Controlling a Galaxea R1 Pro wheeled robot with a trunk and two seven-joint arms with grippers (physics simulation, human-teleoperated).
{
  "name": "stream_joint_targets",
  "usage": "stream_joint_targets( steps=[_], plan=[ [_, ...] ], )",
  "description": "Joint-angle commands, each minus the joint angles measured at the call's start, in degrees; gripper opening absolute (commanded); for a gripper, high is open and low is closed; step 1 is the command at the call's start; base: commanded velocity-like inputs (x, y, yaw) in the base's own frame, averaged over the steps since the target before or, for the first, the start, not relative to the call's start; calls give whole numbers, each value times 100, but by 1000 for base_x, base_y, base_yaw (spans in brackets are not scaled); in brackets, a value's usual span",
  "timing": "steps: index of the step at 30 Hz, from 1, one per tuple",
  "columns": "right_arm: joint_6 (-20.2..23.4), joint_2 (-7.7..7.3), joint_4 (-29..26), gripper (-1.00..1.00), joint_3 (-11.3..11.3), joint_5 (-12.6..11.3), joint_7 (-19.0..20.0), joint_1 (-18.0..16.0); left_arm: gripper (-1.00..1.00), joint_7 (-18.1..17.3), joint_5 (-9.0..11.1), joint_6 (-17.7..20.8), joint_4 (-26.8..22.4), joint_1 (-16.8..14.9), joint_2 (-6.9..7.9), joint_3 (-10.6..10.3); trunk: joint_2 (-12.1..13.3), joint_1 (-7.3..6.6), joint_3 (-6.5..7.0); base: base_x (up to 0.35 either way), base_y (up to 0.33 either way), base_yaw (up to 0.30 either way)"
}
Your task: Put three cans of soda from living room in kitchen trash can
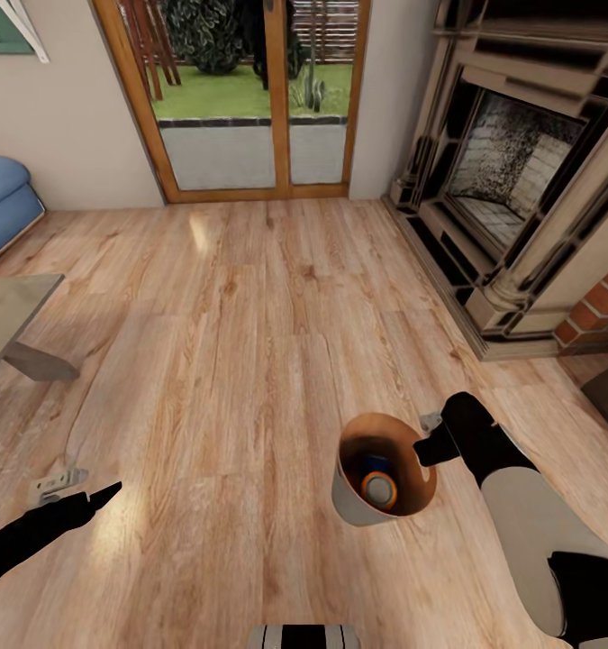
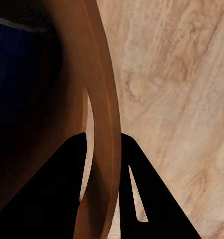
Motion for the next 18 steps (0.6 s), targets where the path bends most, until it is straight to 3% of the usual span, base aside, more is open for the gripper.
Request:
stream_joint_targets(
  steps=[1, 6, 18],
  plan=[
    [62, -9, 17, -100, -7, -169, 41, -3, 100, 0, -1, 0, 0, -1, 0, -1, 0, -1, 1, 0, 0, 0],
    [62, -42, 55, -100, -7, -169, 39, -3, 100, 0, 1, 0, 0, -2, 0, -1, 0, -1, 1, 0, 0, 0],
    [62, -113, 189, -100, -6, -169, 42, -3, 100, 0, -1, 0, 8, -3, 0, -6, -482, 263, -215, 0, 0, 0]
  ],
)
